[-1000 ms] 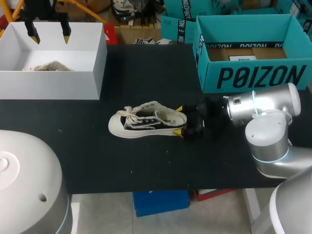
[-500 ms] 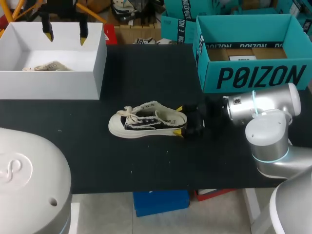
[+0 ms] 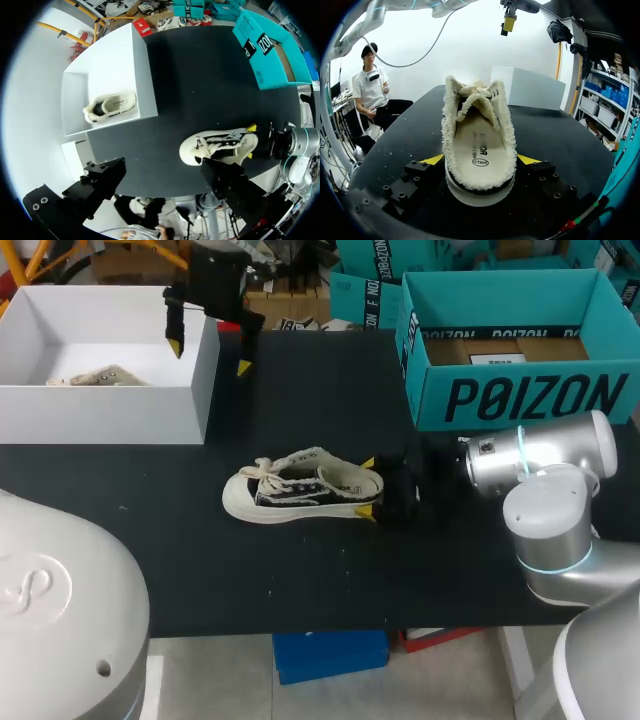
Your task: Take the shoe out of the shoebox, open the shoe tongue, remove and reinsert the insole, then place the shoe into the shoebox
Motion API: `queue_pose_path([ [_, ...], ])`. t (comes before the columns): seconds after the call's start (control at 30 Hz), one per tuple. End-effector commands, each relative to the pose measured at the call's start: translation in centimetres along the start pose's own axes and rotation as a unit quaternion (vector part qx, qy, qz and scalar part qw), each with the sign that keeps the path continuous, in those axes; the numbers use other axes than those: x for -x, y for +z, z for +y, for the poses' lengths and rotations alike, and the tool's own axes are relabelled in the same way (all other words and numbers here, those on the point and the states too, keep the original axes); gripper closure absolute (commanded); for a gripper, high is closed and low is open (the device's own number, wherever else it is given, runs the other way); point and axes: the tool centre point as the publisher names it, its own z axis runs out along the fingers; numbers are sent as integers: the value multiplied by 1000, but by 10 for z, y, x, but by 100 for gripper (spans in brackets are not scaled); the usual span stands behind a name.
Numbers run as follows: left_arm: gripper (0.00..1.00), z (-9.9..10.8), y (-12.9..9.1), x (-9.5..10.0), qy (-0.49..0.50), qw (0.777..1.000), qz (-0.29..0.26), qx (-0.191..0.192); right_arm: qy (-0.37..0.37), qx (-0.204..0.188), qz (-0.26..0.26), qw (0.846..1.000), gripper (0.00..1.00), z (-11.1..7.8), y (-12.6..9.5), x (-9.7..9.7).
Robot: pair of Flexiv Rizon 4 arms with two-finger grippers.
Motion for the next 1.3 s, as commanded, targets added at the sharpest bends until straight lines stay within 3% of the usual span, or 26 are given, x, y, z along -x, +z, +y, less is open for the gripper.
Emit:
queue_pose_path([
  [0.03,0,-3,1,-45,13,997,-78,8,1,-2,0,1000,100,1,1,0],
  [0.2,0,6,6,-80,24,995,-96,14,1,-2,0,1000,100,1,1,0],
  [0.37,0,15,12,-100,44,994,-97,22,1,-2,0,1000,100,1,1,0],
  [0.93,0,15,12,-100,44,994,-97,22,1,-2,0,1000,100,1,1,0],
  [1.03,0,14,18,-91,25,997,-72,31,1,-2,0,1000,100,1,1,0],
  [1.3,0,12,32,-97,-83,992,-27,89,1,-2,0,1000,100,1,1,0],
])
